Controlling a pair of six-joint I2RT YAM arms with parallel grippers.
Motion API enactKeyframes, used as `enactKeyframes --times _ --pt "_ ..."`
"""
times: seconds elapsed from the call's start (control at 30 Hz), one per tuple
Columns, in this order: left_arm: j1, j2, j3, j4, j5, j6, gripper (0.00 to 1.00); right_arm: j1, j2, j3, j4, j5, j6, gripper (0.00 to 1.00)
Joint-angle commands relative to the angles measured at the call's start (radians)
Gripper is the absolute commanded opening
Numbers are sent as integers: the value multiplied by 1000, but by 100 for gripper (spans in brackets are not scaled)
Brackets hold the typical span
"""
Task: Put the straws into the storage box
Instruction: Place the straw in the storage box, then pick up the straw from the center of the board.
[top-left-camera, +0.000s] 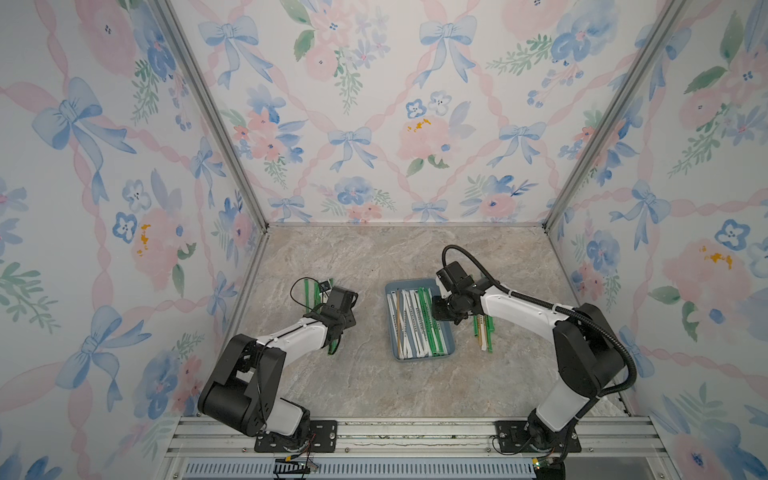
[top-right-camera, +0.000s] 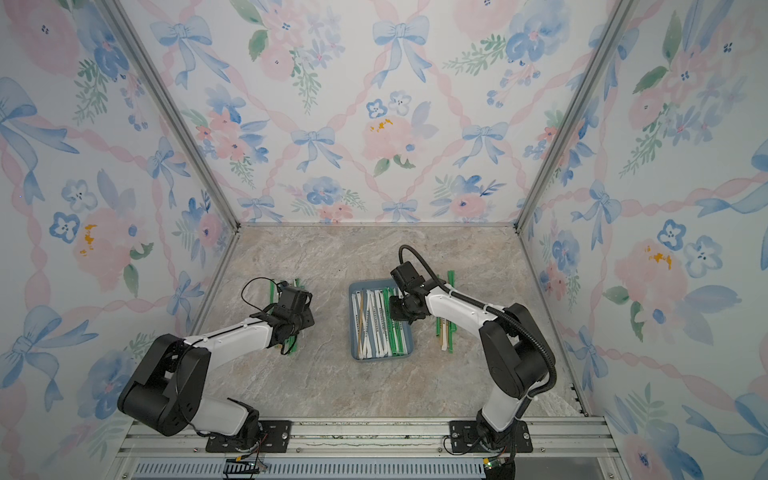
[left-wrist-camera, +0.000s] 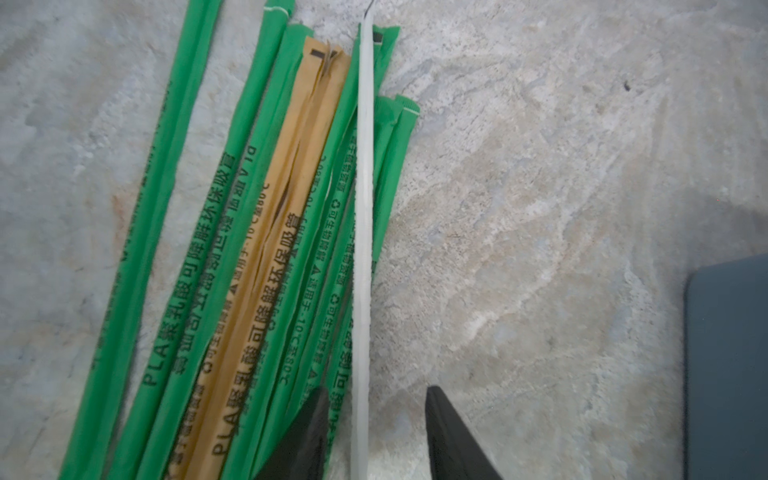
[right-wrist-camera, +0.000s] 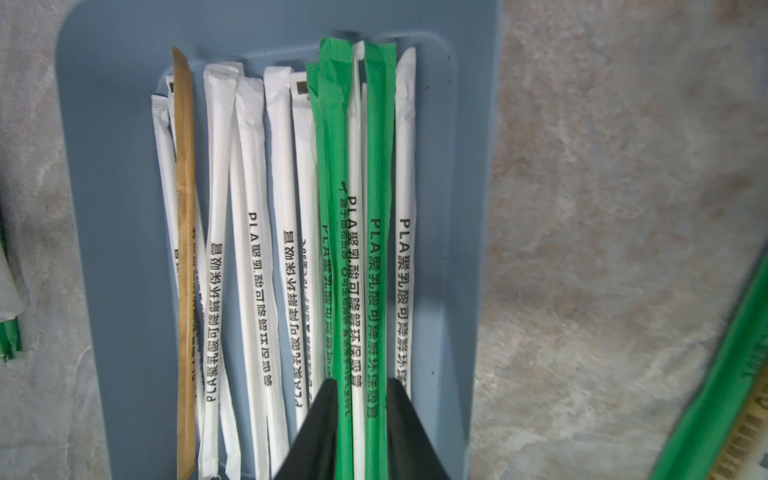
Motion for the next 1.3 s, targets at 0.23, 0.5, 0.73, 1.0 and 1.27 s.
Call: enactKeyframes --times 0.23,0.5,0.73,1.0,1.27 --pt "2 57 10 -20 2 20 27 -28 -45 -26 -2 21 1 24" --pt "3 63 -2 -20 0 20 16 -47 -53 -54 7 18 8 24" --pt "3 52 -3 -20 -6 30 6 -66 -85 -56 1 18 1 24" --pt "-13 -17 11 -20 8 25 1 -123 -144 -72 -16 18 -15 24" --pt "-146 -98 103 -20 56 -9 1 -231 -220 -119 -62 34 -41 23"
